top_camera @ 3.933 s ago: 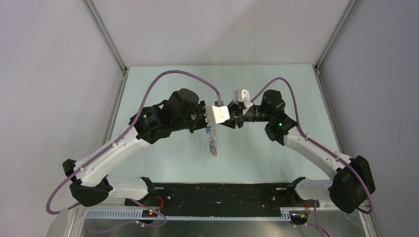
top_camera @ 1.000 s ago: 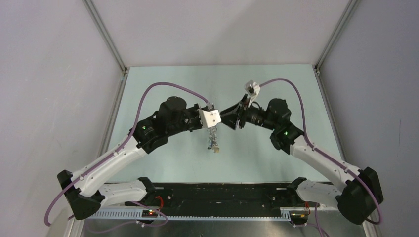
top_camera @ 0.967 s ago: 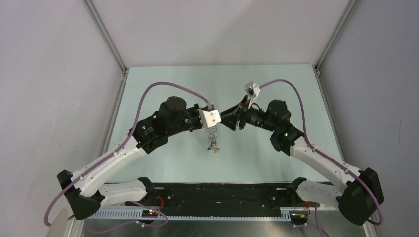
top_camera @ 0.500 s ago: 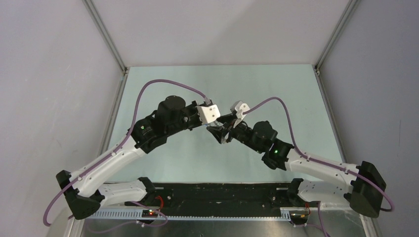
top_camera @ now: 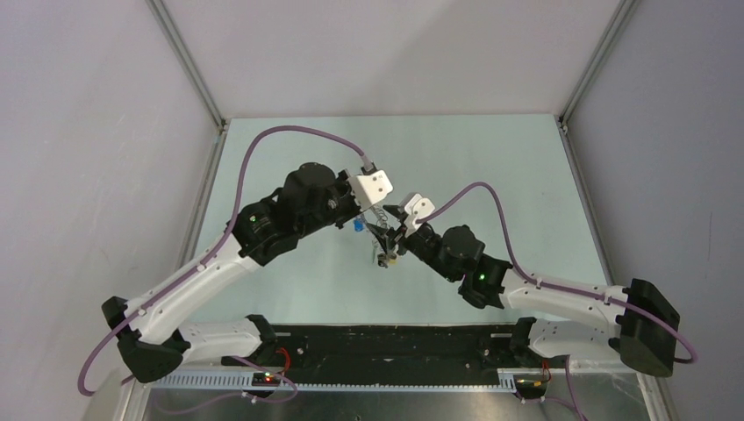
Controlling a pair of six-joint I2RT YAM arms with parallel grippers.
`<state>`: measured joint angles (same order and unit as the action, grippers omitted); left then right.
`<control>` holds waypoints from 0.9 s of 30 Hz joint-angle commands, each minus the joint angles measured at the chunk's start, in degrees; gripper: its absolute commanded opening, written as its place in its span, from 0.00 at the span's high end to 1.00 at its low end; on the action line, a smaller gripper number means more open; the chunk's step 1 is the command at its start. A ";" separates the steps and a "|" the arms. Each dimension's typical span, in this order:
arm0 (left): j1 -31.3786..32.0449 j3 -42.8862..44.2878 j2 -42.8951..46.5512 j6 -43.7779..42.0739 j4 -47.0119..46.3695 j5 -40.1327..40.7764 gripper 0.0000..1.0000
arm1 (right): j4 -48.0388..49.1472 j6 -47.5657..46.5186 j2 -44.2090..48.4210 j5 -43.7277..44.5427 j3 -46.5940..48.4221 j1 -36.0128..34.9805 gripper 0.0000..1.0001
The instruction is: Remove the keys from the keyring
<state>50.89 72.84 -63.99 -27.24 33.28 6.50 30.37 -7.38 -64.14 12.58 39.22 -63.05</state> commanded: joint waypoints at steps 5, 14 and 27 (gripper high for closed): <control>0.79 7.13 -1.78 5.01 5.12 1.93 1.00 | -1.55 -1.69 1.40 -2.53 -0.12 5.88 0.49; 0.78 17.53 -8.49 15.22 19.01 -1.31 0.96 | -2.83 0.24 2.05 -18.00 -0.17 19.20 0.54; -4.81 30.02 -17.66 30.68 30.32 -22.22 1.00 | -4.00 0.00 12.26 -43.70 -3.88 24.27 0.55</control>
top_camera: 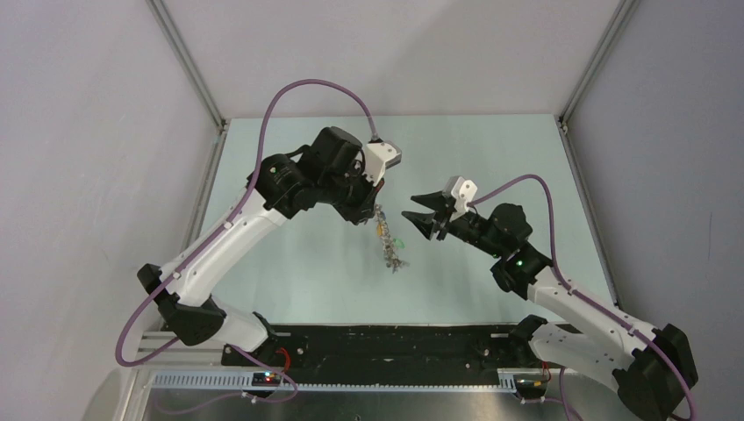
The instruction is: Remove the keys from the keyring
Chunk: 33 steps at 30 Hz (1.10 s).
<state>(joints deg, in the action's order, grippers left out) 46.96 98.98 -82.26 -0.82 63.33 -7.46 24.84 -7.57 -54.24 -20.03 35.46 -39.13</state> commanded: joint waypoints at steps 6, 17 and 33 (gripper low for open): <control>-0.94 4.54 1.05 3.91 0.25 -9.71 1.00 | 6.64 2.01 -1.05 -16.43 0.92 1.04 0.60; -1.92 6.52 0.01 5.50 0.27 -12.22 1.00 | 6.35 5.09 -6.30 -20.35 4.60 1.51 0.84; -6.02 5.54 -1.47 11.61 0.23 -20.13 1.00 | 1.63 -0.07 -0.96 -15.87 4.96 2.29 0.64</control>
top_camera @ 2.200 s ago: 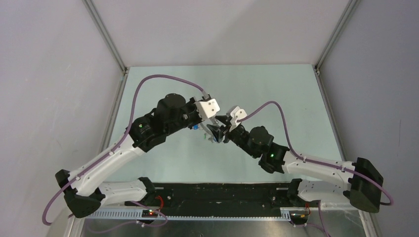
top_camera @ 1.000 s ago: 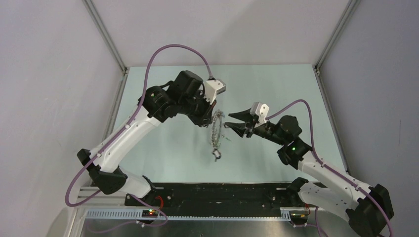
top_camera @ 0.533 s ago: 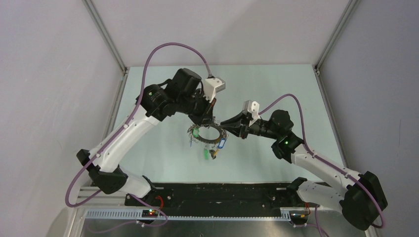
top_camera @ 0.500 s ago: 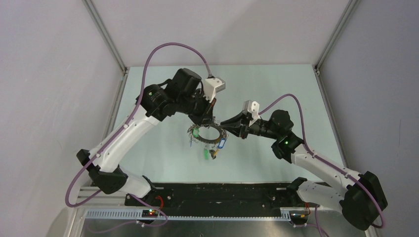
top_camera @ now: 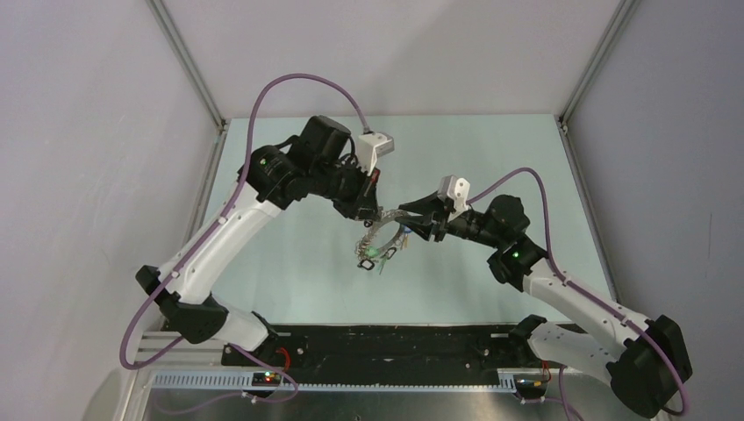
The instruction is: Remove the keys from the keyring
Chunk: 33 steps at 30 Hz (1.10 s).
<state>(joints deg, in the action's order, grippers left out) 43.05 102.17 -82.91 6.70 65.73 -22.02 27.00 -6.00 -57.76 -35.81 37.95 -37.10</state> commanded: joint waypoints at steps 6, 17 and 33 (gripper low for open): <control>-6.42 1.46 -4.53 7.63 -2.89 -11.58 1.00 | -2.25 -3.58 2.37 0.70 2.47 0.26 0.65; -15.33 -1.48 -10.50 26.52 -10.70 -18.28 1.00 | 1.78 -1.93 -1.73 -1.83 2.43 3.53 0.67; -16.06 -13.03 -4.49 60.45 -22.42 -19.38 1.00 | 16.20 2.30 -12.12 -5.25 2.74 5.55 0.67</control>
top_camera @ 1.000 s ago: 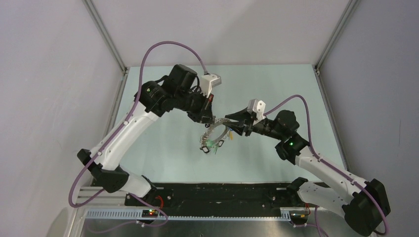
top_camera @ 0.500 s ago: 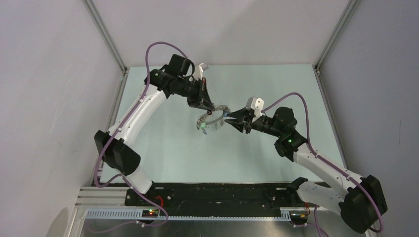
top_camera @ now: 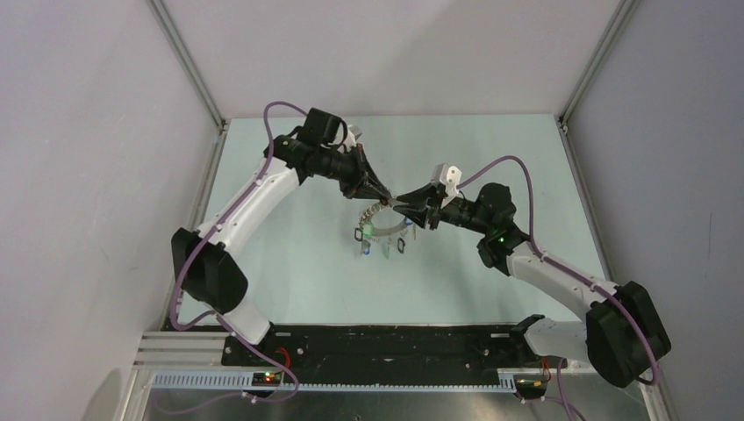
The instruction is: Remove the keys from the keyring
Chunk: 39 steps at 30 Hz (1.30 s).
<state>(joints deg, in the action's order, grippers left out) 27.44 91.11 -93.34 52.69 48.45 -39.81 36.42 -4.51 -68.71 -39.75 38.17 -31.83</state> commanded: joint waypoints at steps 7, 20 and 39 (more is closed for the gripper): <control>-0.33 -5.97 10.57 28.58 -7.25 1.98 1.00 | 7.79 0.88 -2.50 -0.93 2.52 0.37 0.65; -0.28 -9.13 12.23 38.04 -11.73 1.21 1.00 | 12.57 2.97 -4.06 0.06 2.50 -0.37 0.59; -0.29 -13.13 15.68 41.38 -14.58 1.15 1.00 | 19.97 4.34 -10.96 4.26 6.06 -3.25 0.63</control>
<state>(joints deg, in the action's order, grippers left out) 27.44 77.65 -80.66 92.05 37.17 -37.54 52.14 -0.56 -78.70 -37.54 41.21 -34.15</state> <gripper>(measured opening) 0.017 0.376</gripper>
